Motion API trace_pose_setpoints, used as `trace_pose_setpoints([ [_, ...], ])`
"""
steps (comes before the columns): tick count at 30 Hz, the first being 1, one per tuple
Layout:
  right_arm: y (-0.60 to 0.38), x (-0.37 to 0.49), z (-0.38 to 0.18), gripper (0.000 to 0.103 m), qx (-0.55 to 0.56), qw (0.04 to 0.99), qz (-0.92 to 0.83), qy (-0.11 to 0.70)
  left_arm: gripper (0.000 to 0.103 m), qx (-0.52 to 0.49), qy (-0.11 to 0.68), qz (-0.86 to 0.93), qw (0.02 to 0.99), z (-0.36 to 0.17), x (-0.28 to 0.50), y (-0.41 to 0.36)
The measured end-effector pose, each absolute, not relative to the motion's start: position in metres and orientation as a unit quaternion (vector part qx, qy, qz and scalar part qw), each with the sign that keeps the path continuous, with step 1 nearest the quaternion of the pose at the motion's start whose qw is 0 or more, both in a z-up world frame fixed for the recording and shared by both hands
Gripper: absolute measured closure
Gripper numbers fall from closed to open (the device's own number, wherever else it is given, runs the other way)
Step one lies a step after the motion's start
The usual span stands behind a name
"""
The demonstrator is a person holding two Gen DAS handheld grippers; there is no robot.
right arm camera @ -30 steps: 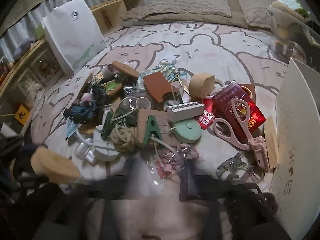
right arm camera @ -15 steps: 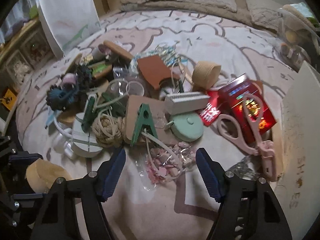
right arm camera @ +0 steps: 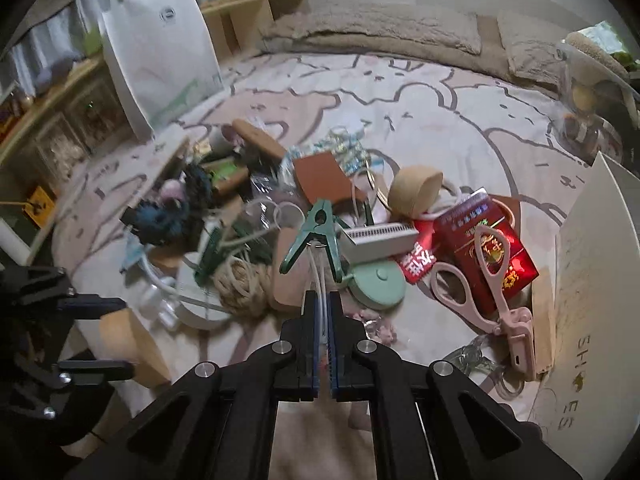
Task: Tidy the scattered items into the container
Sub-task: 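Carry the wooden lid and green clothespin over to the white shoebox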
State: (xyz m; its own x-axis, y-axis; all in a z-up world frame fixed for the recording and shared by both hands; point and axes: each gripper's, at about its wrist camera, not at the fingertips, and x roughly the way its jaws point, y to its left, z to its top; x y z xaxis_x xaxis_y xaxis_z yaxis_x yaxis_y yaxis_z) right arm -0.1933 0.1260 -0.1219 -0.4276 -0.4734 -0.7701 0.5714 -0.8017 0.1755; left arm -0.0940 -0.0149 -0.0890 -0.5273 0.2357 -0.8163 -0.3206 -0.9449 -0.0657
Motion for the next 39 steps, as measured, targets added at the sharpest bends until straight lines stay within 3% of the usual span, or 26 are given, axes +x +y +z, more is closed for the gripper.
trace_pose_setpoints([
  [24,0.141,-0.174,-0.045,0.099,0.382,0.349,-0.855,0.042,0.059,-0.413,0.027,0.897,0.155,-0.053,-0.089,-0.004],
  [39,0.178,-0.167,0.002,0.099,0.316,0.345,-0.884,0.003,0.059,-0.356,-0.026,0.923,0.142,-0.016,-0.104,-0.007],
])
